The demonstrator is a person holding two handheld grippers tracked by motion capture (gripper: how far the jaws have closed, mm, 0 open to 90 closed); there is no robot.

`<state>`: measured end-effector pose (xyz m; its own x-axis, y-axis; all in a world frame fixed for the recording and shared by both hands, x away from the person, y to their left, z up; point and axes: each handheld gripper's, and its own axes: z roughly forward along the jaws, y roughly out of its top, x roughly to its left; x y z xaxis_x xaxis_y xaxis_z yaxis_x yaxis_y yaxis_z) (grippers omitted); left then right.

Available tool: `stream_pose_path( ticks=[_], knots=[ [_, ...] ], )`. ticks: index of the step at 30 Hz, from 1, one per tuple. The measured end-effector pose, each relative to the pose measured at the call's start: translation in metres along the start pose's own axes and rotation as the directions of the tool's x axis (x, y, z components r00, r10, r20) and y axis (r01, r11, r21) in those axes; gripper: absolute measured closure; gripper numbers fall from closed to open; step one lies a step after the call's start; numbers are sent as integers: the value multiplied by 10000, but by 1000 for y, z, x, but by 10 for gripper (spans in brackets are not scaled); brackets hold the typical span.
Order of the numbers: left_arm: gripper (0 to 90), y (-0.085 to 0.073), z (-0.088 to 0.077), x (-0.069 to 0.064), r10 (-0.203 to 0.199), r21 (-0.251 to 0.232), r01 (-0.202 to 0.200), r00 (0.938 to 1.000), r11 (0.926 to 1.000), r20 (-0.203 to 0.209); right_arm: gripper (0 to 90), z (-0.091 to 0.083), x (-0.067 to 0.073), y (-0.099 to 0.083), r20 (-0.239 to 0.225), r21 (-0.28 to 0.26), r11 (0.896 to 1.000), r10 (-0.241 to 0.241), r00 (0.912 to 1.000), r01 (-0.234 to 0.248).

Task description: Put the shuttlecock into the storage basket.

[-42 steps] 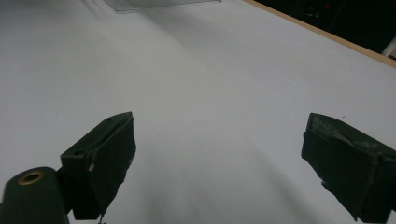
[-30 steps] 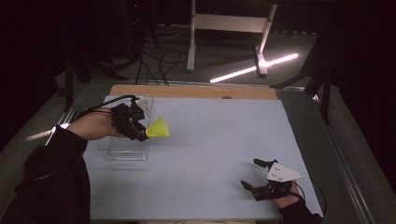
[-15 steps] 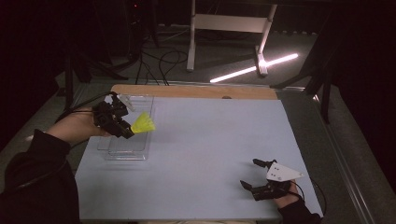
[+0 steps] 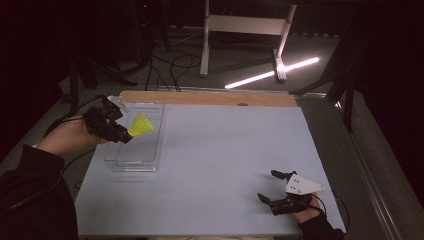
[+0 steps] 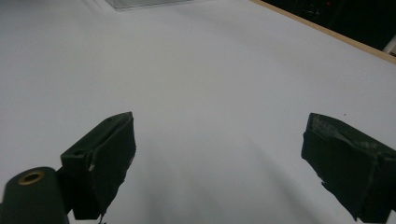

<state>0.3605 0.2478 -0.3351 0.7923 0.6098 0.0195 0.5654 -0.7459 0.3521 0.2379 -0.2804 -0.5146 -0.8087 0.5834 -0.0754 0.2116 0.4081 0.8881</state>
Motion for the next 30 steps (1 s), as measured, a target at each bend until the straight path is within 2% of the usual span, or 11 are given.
stream_pose_path(
  ticks=[2, 5, 8, 10, 11, 13, 14, 19, 20, 26, 30],
  knots=[
    [658, -6, 0, 5, -435, -105, 433, 9988, 9990, -219, 99, 0, 0, 0, -5, -16, 10000, 24, 10000, -24],
    [658, -8, 1, 6, -629, -130, 626, 9978, 9980, -214, 99, 0, 0, 0, -12, 7, 10000, 2, 10000, -2],
    [658, -16, 5, 6, -784, -188, 775, 9956, 9968, -520, 99, 0, 0, 0, -20, 52, 10000, -25, 10000, 25],
    [658, -19, 6, 9, -1132, -122, 1127, 9916, 9936, -632, 99, 1, 0, 0, -14, 48, 10000, -32, 10000, 33],
    [658, -21, 7, 12, -1587, -150, 1580, 9848, 9873, -707, 99, 1, 0, 0, -23, 43, 10000, -19, 10000, 20],
    [658, -23, 8, 14, -1709, -106, 1706, 9824, 9853, -757, 99, 1, 0, 0, -19, 53, 10000, -5, 10000, 5],
    [658, -26, 9, 16, -1972, -182, 1963, 9768, 9804, -838, 99, 1, 0, 0, -8, 70, 10000, -9, 10000, 9],
    [658, -30, 14, 17, -2111, -98, 2111, 9732, 9774, -911, 99, 1, 0, 0, -37, 66, 10000, -60, 10000, 60],
    [658, -31, 16, 18, -2286, -107, 2285, 9694, 9735, -894, 99, 1, 0, 0, -24, 63, 10000, -71, 10000, 71],
    [658, -36, 22, 18, -2569, -68, 2578, 9598, 9662, -1134, 99, 1, 0, 0, -25, 59, 10000, -50, 10000, 50],
    [658, -39, 27, 19, -2611, 107, 2647, 9564, 9643, -1310, 99, 1, 0, 0, -44, 48, 10000, -69, 10000, 70]
  ],
)
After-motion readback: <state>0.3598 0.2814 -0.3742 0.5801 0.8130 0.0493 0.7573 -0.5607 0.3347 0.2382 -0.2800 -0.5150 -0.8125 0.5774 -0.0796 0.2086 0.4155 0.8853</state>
